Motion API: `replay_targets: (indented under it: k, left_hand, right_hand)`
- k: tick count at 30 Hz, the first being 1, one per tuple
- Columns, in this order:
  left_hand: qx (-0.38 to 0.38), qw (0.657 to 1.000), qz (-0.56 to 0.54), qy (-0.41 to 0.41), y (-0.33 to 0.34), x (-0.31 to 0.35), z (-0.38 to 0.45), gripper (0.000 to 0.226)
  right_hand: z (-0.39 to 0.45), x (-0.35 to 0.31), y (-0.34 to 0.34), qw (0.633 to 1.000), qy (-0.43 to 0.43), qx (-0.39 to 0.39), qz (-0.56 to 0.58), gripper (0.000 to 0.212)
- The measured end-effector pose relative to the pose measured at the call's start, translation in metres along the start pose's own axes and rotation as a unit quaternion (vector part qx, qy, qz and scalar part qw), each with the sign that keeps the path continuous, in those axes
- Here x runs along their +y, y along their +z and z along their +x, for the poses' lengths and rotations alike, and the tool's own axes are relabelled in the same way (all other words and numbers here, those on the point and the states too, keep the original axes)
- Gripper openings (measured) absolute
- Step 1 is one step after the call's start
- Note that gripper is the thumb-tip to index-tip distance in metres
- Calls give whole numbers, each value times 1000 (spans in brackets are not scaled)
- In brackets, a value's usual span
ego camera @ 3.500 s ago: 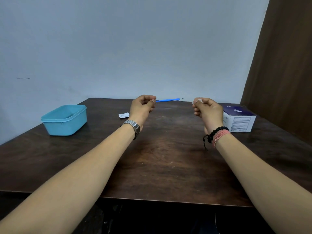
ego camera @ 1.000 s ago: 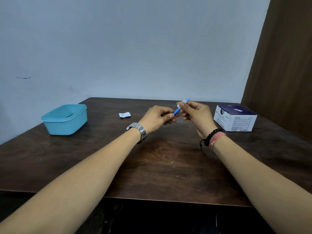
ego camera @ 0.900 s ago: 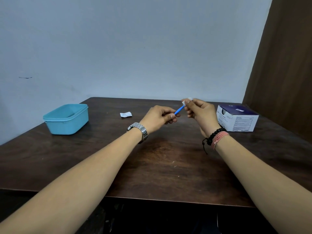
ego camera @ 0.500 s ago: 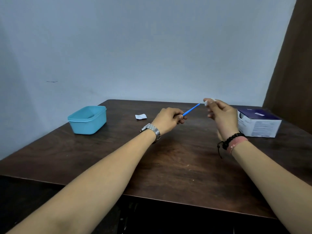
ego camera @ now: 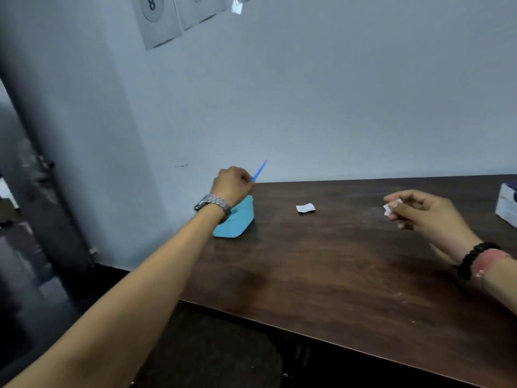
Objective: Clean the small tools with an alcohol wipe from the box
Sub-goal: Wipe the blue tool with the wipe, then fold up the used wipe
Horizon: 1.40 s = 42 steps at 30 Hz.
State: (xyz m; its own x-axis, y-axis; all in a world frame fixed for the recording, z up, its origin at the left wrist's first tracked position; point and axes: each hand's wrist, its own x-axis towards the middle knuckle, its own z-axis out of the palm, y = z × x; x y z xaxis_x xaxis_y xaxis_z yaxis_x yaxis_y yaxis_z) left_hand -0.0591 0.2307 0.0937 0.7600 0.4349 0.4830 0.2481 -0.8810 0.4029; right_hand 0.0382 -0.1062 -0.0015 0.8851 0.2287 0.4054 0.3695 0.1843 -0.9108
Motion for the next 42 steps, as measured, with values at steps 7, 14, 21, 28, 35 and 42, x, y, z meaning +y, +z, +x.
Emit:
replay_targets:
  k: [7,14,21,28,35,42]
  left_hand:
    - [-86,978,183,-50,-13,-50,10,18]
    - [4,996,73,46,4,-7,16,23]
    - [-99,989,39,103,91,50,20,20]
    - [-148,987,33,57,162,52,31,31]
    - [-124,990,-34,58,159,51,28,37]
    - [-147,962,-185,134,135,97,1,28]
  right_hand:
    - [-4,5,5,999,31,-22,-2,6]
    - [-6,2,4,998,58,-6,-3,9]
    - [-9,4,4,997,83,-1,12,15]
    - [-5,7,3,994,108,-27,14,14]
    - [-4,6,5,993,103,-54,20,9]
    - [-8,0,1,994,94,-29,53,9]
